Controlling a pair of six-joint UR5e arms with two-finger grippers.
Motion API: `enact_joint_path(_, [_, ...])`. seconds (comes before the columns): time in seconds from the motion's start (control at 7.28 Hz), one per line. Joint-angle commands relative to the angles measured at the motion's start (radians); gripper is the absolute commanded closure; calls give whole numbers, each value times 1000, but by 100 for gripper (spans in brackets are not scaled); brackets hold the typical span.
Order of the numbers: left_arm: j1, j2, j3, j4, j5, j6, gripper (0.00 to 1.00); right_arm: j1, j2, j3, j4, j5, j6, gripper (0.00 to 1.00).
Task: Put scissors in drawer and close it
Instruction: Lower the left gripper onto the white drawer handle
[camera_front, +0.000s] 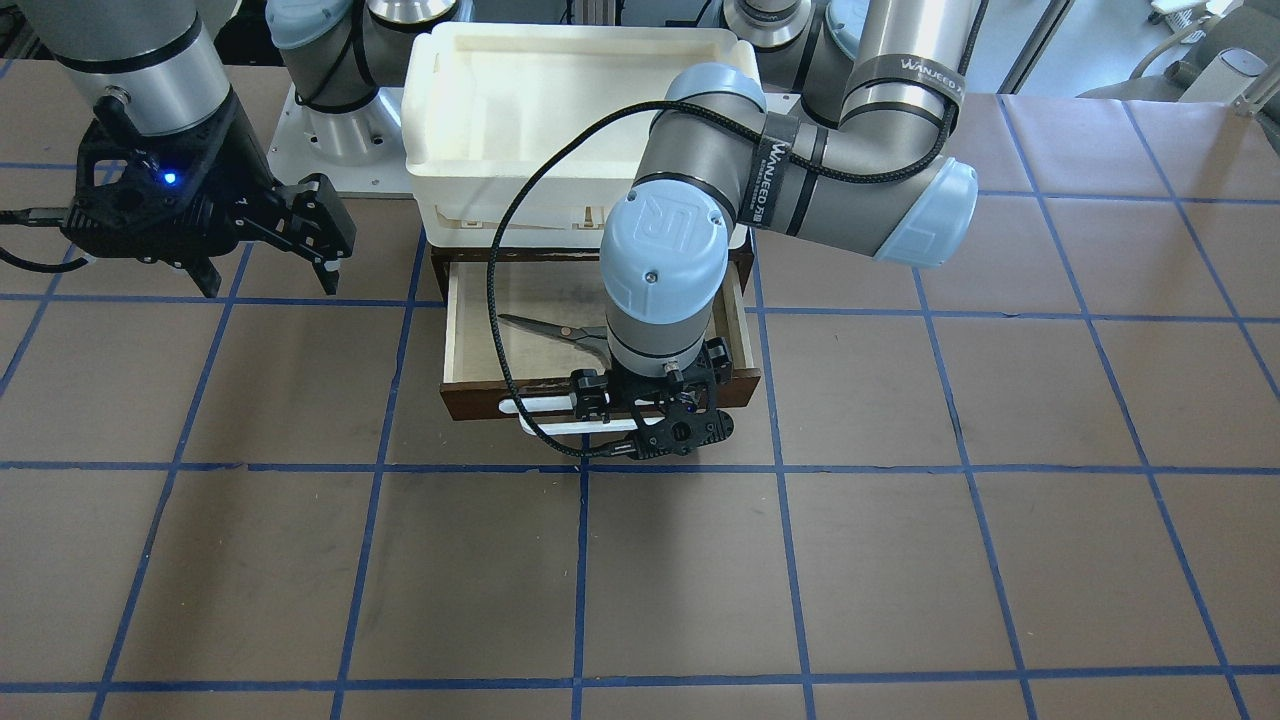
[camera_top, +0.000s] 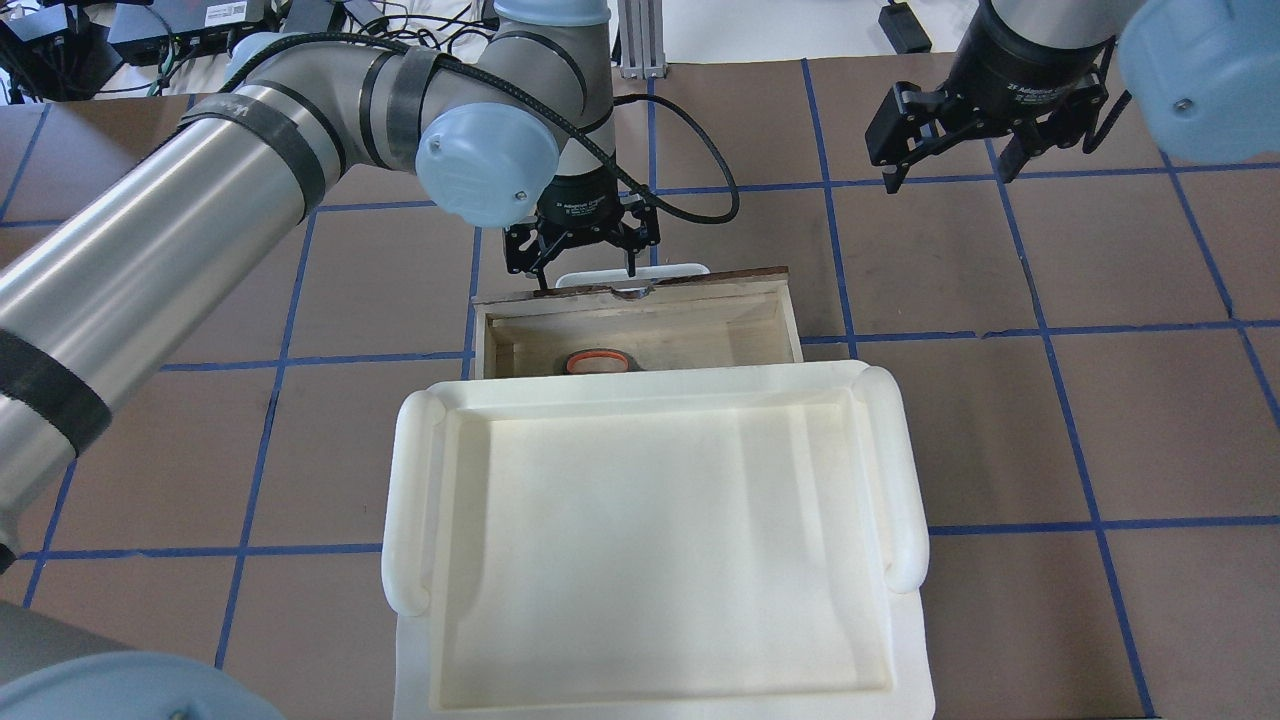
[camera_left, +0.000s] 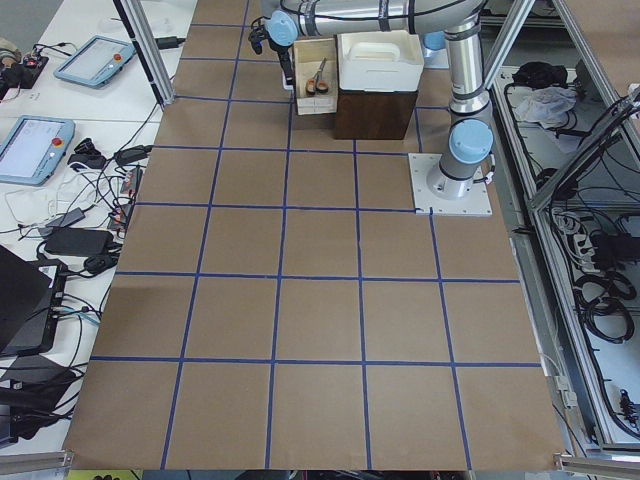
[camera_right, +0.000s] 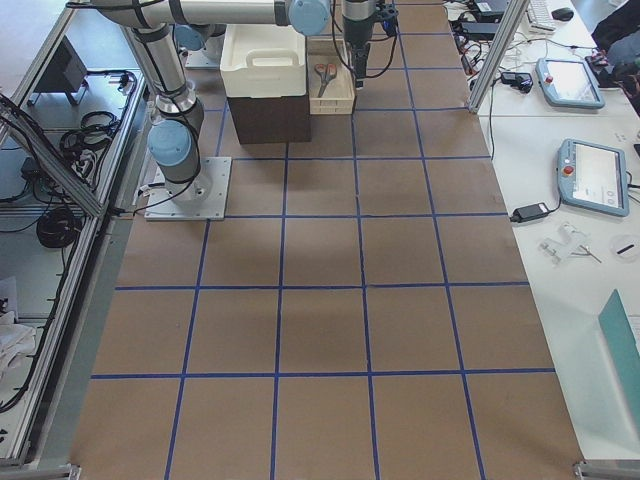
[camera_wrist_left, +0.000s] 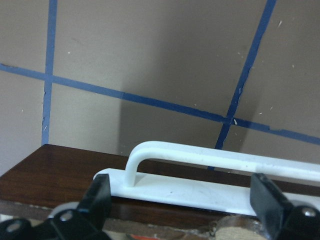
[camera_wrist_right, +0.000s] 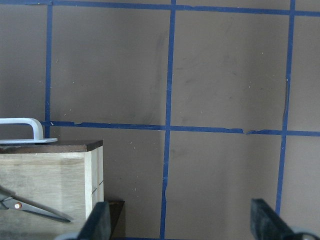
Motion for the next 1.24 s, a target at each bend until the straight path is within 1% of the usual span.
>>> enact_joint_path(0.0, [1, 7, -1, -50, 0, -9, 0, -1, 0, 0, -4, -3, 0, 0])
enact_joint_path(0.14, [1, 16, -1, -79, 0, -23, 0, -1, 0, 0, -5, -1, 1, 0])
enact_joint_path(0.41, [1, 27, -31, -81, -3, -72, 0, -2, 0, 0, -5, -3, 0, 0])
enact_joint_path(0.55, [1, 36, -47, -81, -3, -74, 0, -2, 0, 0, -5, -6, 0, 0])
enact_joint_path(1.1, [4, 46, -53, -83, 0, -74, 0, -4, 0, 0, -5, -12, -5, 0])
